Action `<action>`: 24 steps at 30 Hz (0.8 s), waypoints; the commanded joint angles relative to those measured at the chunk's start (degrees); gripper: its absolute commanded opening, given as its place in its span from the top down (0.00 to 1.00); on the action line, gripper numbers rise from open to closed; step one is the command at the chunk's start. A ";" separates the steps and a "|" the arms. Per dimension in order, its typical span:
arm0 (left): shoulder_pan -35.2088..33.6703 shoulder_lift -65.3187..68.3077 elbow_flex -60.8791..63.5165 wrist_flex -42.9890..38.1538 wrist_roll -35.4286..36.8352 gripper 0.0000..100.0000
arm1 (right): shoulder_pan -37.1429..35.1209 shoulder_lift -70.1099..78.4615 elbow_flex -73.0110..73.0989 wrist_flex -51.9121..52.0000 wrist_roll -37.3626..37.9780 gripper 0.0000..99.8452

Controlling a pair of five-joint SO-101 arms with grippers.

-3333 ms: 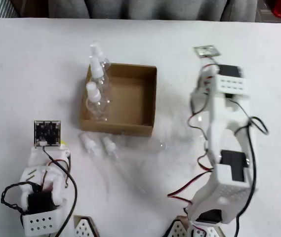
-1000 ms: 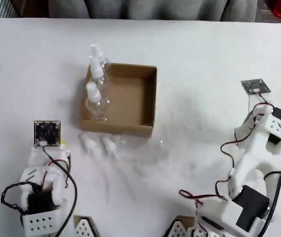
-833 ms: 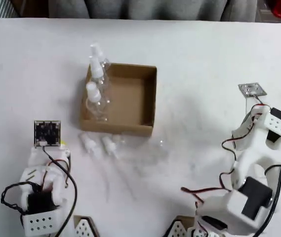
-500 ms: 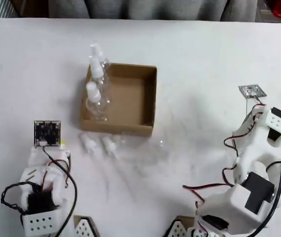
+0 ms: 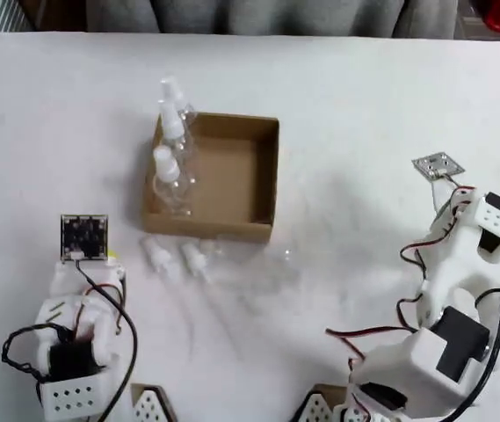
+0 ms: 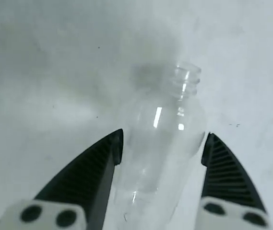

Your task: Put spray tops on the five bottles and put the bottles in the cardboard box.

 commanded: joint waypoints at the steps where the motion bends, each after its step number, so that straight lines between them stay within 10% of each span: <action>1: -0.40 -1.10 -0.26 -1.85 -0.53 0.98 | 0.22 -0.22 -2.64 -0.66 0.62 0.77; 24: -0.40 -1.10 -0.26 -1.85 -0.53 0.98 | 1.54 5.14 -10.81 -1.54 0.53 0.96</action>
